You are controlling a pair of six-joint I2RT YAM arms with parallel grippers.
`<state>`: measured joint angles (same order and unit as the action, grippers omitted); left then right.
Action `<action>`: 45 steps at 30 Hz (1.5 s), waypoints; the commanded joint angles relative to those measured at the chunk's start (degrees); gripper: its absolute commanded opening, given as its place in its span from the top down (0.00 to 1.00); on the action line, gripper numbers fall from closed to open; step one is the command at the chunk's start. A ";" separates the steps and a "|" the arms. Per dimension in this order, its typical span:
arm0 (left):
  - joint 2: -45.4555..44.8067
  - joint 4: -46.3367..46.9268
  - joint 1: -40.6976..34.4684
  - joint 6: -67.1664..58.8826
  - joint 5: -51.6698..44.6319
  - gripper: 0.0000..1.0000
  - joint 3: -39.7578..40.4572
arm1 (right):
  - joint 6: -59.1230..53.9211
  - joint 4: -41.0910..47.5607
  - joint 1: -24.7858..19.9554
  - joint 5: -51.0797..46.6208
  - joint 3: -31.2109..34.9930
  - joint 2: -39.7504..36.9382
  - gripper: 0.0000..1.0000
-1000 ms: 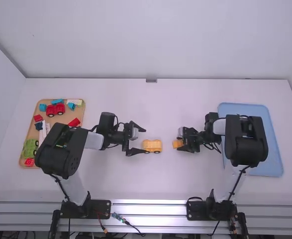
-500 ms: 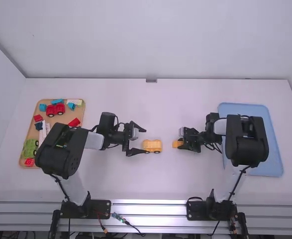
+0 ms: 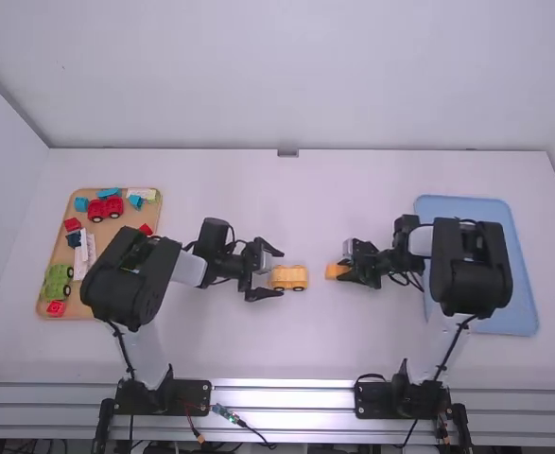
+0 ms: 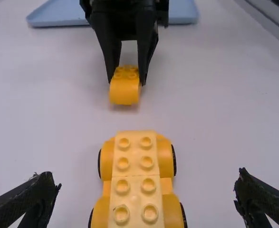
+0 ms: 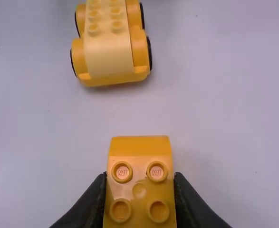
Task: Assemble lego blocks to make yellow taxi
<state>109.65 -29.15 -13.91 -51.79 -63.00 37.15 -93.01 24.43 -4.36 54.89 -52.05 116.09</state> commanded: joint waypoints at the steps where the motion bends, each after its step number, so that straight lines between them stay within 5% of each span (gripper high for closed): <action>1: 2.27 -1.86 -0.33 2.95 -0.57 0.01 0.83 | -0.02 0.50 -0.07 5.64 -0.44 0.87 0.81; 17: 13.99 -7.28 -2.64 7.43 -0.35 0.01 6.21 | -3.45 4.20 5.05 12.81 -1.86 0.87 0.78; 29: 14.01 -18.32 -4.09 13.05 8.57 0.01 1.05 | -0.17 7.58 7.50 12.81 -5.97 0.87 0.77; 31: 14.01 -18.08 -4.07 13.03 8.55 0.05 1.05 | -0.26 7.61 7.85 12.81 -5.95 0.87 0.78; 32: 14.01 -16.98 -4.07 13.03 8.46 0.19 1.44 | -0.26 7.61 8.33 12.81 -5.95 0.87 0.77; 37: 14.01 -12.33 -4.09 10.93 8.39 0.35 3.43 | -0.20 7.34 10.58 12.81 -5.97 0.87 0.78; 45: 14.01 -6.99 -4.09 3.28 8.48 0.37 3.80 | 6.73 1.05 13.09 12.20 -5.95 0.87 0.79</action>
<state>122.61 -38.50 -17.78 -44.64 -56.31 43.03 -90.78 27.03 7.99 66.94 -57.06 116.09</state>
